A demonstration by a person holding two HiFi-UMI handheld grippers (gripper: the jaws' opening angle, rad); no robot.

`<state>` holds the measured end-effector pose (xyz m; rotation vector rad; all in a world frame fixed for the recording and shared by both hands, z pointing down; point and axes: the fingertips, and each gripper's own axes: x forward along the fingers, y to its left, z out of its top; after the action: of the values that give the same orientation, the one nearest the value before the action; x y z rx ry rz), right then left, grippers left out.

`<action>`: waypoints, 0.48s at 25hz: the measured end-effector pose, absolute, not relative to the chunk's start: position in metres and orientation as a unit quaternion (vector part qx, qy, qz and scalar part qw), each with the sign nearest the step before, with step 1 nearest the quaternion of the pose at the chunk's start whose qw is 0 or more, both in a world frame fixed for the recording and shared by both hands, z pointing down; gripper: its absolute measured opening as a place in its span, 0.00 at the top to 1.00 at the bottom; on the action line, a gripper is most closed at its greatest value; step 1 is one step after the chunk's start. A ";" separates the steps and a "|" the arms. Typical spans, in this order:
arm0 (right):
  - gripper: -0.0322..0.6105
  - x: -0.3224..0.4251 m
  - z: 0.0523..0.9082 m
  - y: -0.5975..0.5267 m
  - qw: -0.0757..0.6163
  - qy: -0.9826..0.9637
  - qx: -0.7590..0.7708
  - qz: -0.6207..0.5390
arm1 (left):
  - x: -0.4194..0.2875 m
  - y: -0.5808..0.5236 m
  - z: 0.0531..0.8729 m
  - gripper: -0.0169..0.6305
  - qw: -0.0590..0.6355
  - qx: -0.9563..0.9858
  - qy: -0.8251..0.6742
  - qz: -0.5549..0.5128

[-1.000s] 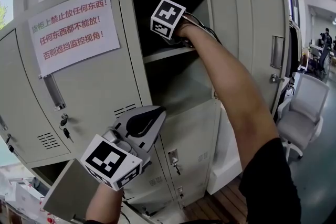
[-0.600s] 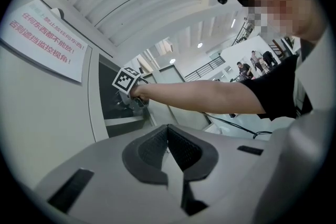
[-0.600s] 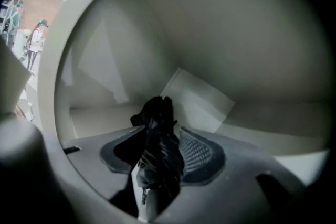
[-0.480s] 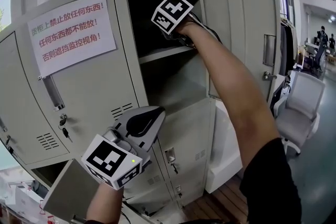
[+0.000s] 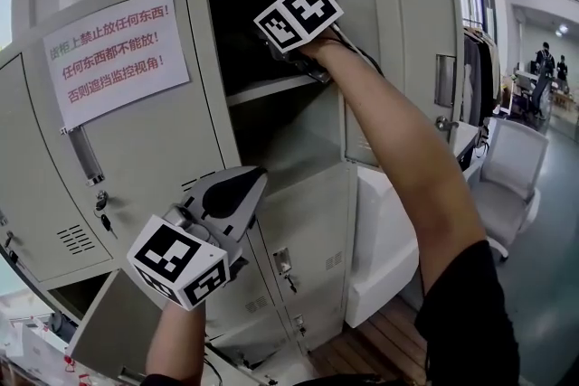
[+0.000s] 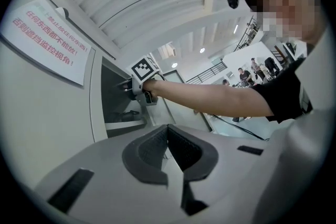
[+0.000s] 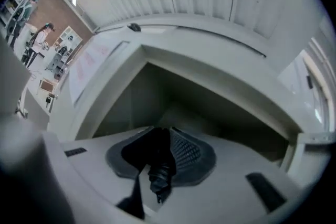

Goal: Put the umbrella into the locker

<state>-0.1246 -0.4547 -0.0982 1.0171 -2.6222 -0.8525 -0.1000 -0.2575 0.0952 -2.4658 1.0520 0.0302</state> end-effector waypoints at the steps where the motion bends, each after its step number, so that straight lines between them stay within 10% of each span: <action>1: 0.80 -0.123 -0.100 -0.448 0.091 -0.889 0.343 -0.291 | -0.102 -0.258 0.093 0.95 0.227 -0.895 0.384 0.016; 12: 0.88 -0.090 -0.097 -0.369 -0.002 -0.889 0.316 -0.331 | -0.109 -0.260 0.090 0.95 0.213 -0.894 0.392 0.044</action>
<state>-0.0903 -0.3693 -0.0970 0.9936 -2.7983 -1.0408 -0.1088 -0.2596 0.0896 -2.4821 1.0874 0.1211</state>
